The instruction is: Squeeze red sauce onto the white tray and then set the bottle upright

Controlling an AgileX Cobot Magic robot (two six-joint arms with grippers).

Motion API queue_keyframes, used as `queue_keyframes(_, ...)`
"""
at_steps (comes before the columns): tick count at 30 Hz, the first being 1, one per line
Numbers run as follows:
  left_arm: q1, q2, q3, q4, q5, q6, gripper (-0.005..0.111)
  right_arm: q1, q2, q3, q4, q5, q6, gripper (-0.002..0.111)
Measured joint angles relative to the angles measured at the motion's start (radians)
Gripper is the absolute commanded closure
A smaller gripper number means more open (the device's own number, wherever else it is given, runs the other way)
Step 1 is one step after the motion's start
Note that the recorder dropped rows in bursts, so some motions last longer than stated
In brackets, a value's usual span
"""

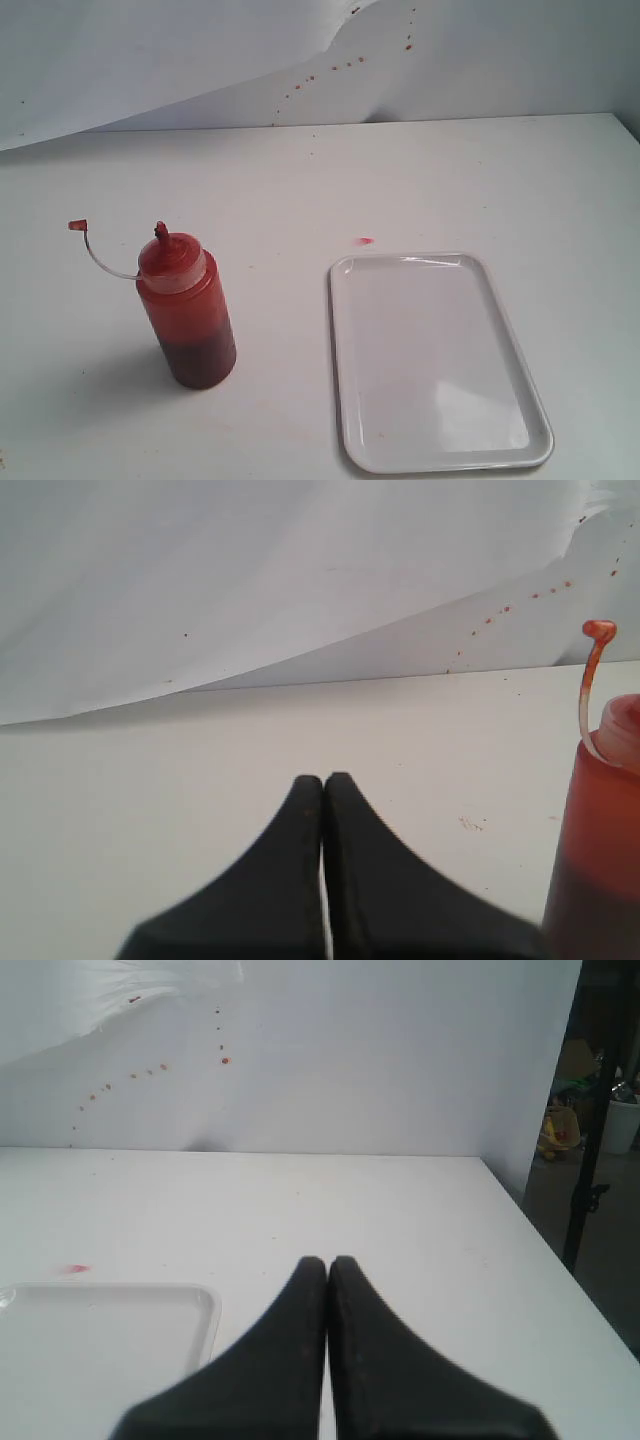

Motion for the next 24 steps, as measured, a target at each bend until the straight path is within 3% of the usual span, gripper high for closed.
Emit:
queue_keyframes(15,0.0,0.0,0.0,0.03,-0.009,0.016,0.107,0.0,0.0,0.0,0.0,0.0,0.0,0.108)
queue_keyframes(24,0.0,0.0,0.0,-0.01,-0.183,0.02,0.107,0.0,0.0,0.0,0.0,0.0,0.0,0.108)
